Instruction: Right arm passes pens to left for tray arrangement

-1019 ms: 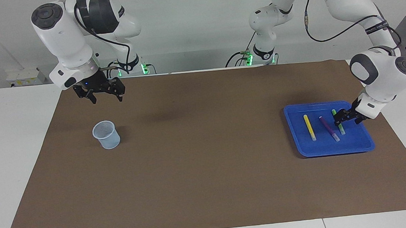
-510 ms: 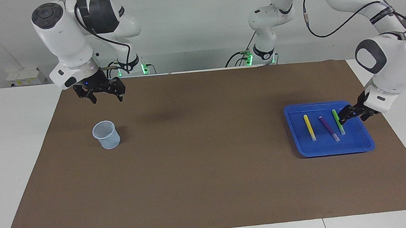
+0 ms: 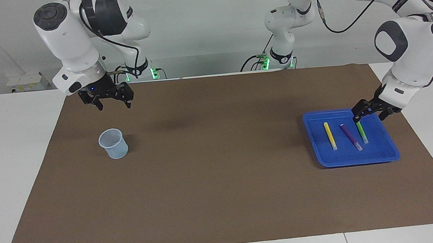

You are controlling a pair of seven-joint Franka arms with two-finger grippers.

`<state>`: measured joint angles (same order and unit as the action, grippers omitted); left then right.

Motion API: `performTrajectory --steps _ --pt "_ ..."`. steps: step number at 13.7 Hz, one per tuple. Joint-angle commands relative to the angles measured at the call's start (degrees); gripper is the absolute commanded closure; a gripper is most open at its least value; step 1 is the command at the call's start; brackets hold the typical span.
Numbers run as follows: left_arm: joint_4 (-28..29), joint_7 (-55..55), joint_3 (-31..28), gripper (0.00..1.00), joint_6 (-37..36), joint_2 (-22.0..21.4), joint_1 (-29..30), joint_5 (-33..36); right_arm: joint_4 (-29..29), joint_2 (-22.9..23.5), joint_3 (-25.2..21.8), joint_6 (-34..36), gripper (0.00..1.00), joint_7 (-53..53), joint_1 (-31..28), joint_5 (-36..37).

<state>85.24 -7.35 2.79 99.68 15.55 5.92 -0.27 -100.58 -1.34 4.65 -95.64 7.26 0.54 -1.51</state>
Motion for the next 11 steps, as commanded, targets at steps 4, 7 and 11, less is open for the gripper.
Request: performTrajectory --steps 4,7,11 --pt "-4.91 0.5 -0.51 0.0 -8.98 -2.18 -1.88 0.18 1.17 0.11 0.8 0.72 0.0 -0.4 -0.89 0.9" --pt "-4.73 1.11 -0.59 0.0 -10.12 -4.82 -4.86 0.01 1.17 0.2 0.8 0.72 0.0 -0.4 -0.89 0.9" --pt "-2.72 9.02 -0.68 0.0 -9.6 -7.8 -7.59 0.09 1.17 0.2 0.8 0.72 0.0 -0.4 -0.89 0.9"
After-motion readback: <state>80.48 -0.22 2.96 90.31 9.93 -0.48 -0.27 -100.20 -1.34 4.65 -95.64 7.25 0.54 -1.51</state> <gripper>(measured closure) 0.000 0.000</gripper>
